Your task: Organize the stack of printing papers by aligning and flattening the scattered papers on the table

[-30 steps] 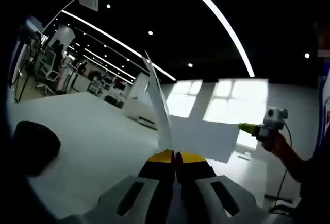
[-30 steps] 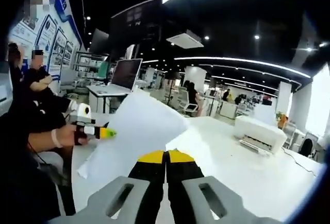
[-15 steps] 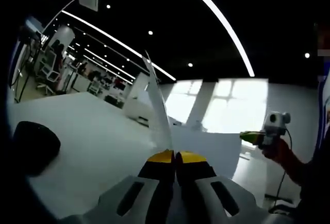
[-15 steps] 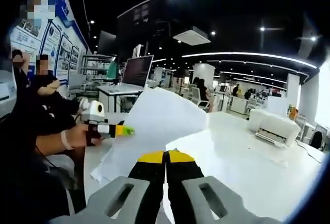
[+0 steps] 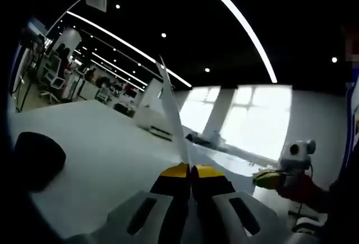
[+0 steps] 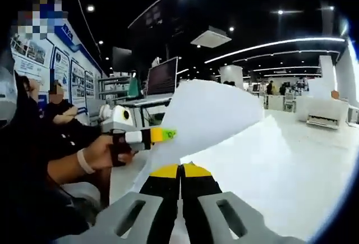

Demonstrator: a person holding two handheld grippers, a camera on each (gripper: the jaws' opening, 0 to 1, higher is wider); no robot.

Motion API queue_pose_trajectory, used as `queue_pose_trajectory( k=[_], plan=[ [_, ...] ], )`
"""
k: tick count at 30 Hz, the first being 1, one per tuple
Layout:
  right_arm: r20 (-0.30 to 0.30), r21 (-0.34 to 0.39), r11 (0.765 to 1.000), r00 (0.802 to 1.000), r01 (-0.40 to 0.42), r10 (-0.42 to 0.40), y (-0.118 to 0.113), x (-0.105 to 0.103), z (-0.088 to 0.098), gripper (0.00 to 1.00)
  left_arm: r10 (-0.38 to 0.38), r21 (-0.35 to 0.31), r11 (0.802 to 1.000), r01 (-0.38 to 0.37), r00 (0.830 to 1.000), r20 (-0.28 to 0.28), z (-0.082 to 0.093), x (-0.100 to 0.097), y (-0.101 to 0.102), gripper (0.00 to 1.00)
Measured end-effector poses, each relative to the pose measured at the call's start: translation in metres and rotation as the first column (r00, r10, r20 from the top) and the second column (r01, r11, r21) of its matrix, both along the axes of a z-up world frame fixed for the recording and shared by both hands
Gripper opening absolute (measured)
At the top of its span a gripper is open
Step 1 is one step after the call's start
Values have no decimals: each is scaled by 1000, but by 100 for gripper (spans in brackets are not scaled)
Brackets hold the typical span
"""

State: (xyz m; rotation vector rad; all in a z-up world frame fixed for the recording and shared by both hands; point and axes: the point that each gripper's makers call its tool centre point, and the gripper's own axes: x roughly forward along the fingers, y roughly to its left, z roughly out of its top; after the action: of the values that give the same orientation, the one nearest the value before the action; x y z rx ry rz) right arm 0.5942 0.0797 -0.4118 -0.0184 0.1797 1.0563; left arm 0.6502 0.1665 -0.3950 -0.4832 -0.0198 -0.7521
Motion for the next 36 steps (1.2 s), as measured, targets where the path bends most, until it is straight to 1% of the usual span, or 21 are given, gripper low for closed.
queue_pose_trajectory(
  k=[2, 3, 7, 10, 13, 17, 19, 21, 23, 26, 30, 33, 34, 35, 36],
  plan=[
    [-30, 14, 1000, 999, -26, 27, 12, -4, -10, 0, 0, 1, 1000, 0, 1000, -1, 0, 0, 0, 7],
    [-32, 14, 999, 999, -36, 36, 17, -6, -13, 0, 0, 1, 1000, 0, 1000, -2, 0, 0, 0, 7],
    [-20, -24, 996, 996, -82, 82, 35, -15, -25, 0, -2, 0, 1000, 2, 1000, -5, -1, 0, 0, 7],
    [-2, -10, 992, 992, -129, 129, 46, -22, -24, 0, -3, 2, 1000, 3, 1000, -5, -1, 0, 0, 7],
    [59, -36, 986, 985, -161, 163, 58, -25, -26, 0, -3, 2, 1000, 3, 1000, -4, -1, 0, 0, 7],
    [59, -58, 984, 983, -169, 173, 68, -21, -35, 0, -4, 2, 1000, 4, 1000, -6, -1, 0, 0, 7],
    [55, -57, 983, 983, -174, 177, 71, -22, -34, 0, -7, 2, 1000, 7, 1000, -8, -2, 0, -1, 7],
    [65, -64, 982, 981, -178, 182, 74, -24, -33, 0, -7, 3, 1000, 7, 1000, -8, -2, 0, -1, 7],
    [76, -74, 981, 980, -177, 182, 71, -25, -30, 0, -7, 0, 1000, 7, 1000, -9, -1, 0, -1, 7],
    [114, -106, 983, 981, -147, 159, 59, -20, -17, 0, -6, 0, 1000, 6, 1000, -7, -1, 0, 0, 7],
    [146, -119, 984, 978, -135, 152, 38, -22, 15, 0, -6, -7, 1000, 6, 1000, -5, 0, 0, 0, 7],
    [159, -129, 983, 976, -128, 147, 13, -27, 50, 0, -7, -8, 1000, 7, 1000, -3, 0, 0, 0, 7],
    [176, -130, 985, 975, -112, 134, 1, -27, 68, 0, -7, -8, 1000, 7, 1000, -2, 0, 0, 0, 7],
    [182, -132, 986, 975, -104, 127, -5, -27, 76, 0, -7, -8, 1000, 7, 1000, -1, 0, 0, 0, 7],
    [186, -138, 986, 975, -93, 118, -14, -26, 90, 0, -6, -10, 1000, 6, 1000, 1, 1, 0, 0, 7]
  ],
)
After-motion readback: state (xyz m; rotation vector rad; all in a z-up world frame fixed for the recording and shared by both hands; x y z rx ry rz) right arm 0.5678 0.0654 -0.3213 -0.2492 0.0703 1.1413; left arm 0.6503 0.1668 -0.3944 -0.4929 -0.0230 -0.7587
